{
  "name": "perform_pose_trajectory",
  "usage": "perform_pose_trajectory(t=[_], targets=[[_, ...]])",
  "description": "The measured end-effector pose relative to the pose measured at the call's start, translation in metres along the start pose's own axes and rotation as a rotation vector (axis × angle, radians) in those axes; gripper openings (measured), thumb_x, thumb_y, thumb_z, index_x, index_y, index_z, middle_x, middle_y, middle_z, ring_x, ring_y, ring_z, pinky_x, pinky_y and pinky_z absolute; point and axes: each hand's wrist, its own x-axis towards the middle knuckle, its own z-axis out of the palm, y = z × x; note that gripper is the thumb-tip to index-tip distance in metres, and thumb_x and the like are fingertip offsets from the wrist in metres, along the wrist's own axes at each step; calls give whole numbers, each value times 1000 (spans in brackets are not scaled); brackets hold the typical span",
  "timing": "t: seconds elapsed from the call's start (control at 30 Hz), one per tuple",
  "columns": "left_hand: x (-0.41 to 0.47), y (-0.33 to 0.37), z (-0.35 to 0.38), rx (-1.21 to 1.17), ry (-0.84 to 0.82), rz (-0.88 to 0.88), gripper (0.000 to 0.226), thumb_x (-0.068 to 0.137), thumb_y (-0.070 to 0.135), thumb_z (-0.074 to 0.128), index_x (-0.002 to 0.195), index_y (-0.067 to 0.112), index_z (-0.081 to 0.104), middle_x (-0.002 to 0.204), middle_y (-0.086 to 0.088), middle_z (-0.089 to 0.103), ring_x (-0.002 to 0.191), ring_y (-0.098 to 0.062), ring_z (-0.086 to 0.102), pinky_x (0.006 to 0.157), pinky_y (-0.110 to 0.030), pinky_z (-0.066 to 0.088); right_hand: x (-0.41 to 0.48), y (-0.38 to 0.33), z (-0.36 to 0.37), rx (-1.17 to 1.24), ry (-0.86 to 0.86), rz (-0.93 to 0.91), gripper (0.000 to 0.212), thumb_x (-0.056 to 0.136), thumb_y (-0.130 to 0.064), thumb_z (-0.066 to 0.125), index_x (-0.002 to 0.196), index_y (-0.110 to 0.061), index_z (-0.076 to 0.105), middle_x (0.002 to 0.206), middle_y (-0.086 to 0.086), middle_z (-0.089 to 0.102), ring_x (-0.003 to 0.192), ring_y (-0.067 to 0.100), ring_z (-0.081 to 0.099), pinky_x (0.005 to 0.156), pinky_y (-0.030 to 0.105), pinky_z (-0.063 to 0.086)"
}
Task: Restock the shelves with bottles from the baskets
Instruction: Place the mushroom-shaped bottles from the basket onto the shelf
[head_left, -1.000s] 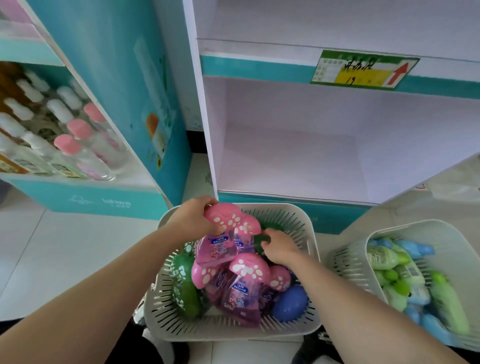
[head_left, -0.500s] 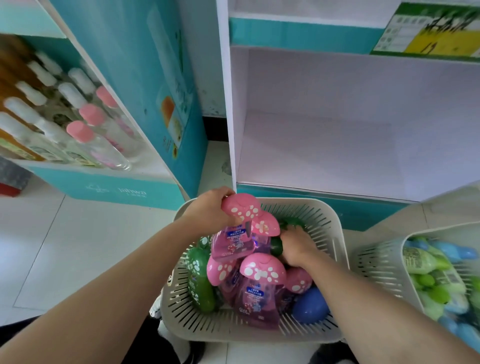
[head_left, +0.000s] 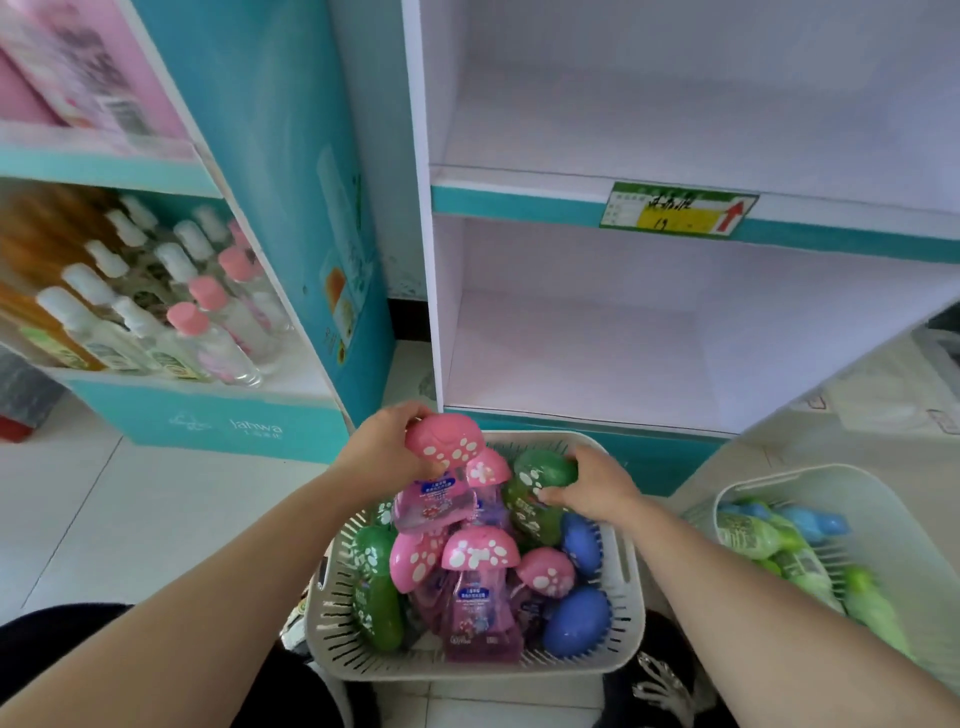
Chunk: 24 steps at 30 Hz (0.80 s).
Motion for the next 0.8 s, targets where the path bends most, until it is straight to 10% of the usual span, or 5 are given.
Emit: perform_pose_trajectory(t=[0.8], targets=[[-115, 158, -101, -184, 198, 402, 59, 75, 13, 79, 128, 18, 53, 107, 1, 59, 95, -16, 58, 83, -28, 49, -195, -57, -212, 551, 318, -332, 43, 63, -13, 86, 97, -24, 62, 100, -2, 67, 98, 16, 63, 84, 30, 52]])
